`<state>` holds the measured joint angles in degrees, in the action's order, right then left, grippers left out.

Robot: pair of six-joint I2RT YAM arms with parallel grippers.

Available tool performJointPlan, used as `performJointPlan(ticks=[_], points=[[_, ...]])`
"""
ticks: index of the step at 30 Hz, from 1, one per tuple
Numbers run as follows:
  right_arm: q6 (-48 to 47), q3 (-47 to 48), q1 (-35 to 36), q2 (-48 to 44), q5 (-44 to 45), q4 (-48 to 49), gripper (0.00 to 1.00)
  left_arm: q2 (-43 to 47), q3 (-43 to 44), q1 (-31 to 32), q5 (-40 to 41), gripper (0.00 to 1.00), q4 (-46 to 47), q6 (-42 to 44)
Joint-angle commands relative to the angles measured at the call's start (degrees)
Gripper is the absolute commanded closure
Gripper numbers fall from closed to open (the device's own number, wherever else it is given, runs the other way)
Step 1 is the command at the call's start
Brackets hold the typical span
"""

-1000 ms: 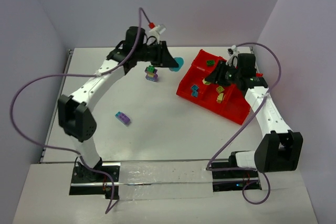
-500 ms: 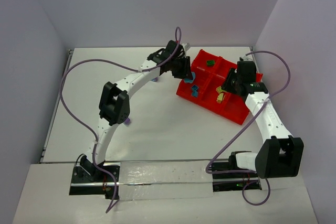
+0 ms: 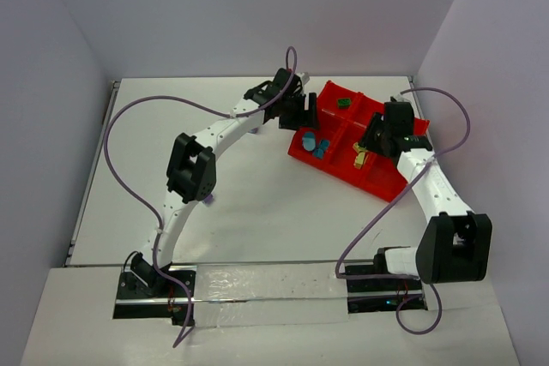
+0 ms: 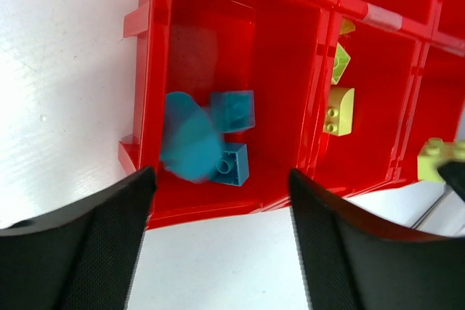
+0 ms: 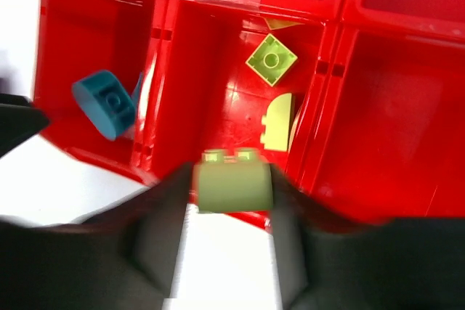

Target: Sort the legos into containers by color

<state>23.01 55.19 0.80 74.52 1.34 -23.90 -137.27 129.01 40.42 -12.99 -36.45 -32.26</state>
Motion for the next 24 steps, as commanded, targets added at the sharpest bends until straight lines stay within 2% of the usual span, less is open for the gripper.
performJointPlan(ticks=[1, 4, 8, 11, 14, 16, 18, 20, 24], points=[[1.33, 2.71, -0.16, 2.24, 0.07, 3.66, 0.31, 1.98, 2.54, 0.64, -0.91, 0.08, 1.4, 1.17], [1.33, 3.82, 0.04, 2.14, 0.01, 3.6, 0.25, 3.22, 2.47, 0.71, -0.88, 0.06, 1.32, 1.29], [1.16, 4.74, 0.43, 1.33, 0.32, 3.25, 0.24, 7.03, 1.2, 0.8, 0.34, 0.06, 0.15, 2.02], [1.23, 5.1, 1.69, 0.02, 0.4, 2.98, 0.24, 13.84, -3.97, 0.71, 4.83, 0.05, -0.77, 3.05], [1.36, 4.99, 2.99, -1.44, 0.4, 3.07, 0.24, 23.31, -14.13, 0.68, 12.78, 0.03, -2.12, 3.47], [1.49, 4.85, 4.38, -2.3, 0.59, 3.07, 0.24, 31.33, -23.88, 0.62, 20.16, 0.03, -3.01, 1.85], [1.51, 4.66, 5.64, -3.24, 1.06, 2.95, 0.24, 38.08, -32.6, 0.43, 31.82, 0.05, -5.53, -2.08], [1.51, 4.52, 6.94, -3.73, 1.33, 2.83, 0.24, 44.33, -40.97, -0.08, 36.74, 0.08, -9.61, -8.14], [1.42, 4.77, 8.48, -3.71, 1.38, 2.9, 0.24, 50.22, -50.73, -0.31, 43.24, 0.13, -15.96, -19.38]])
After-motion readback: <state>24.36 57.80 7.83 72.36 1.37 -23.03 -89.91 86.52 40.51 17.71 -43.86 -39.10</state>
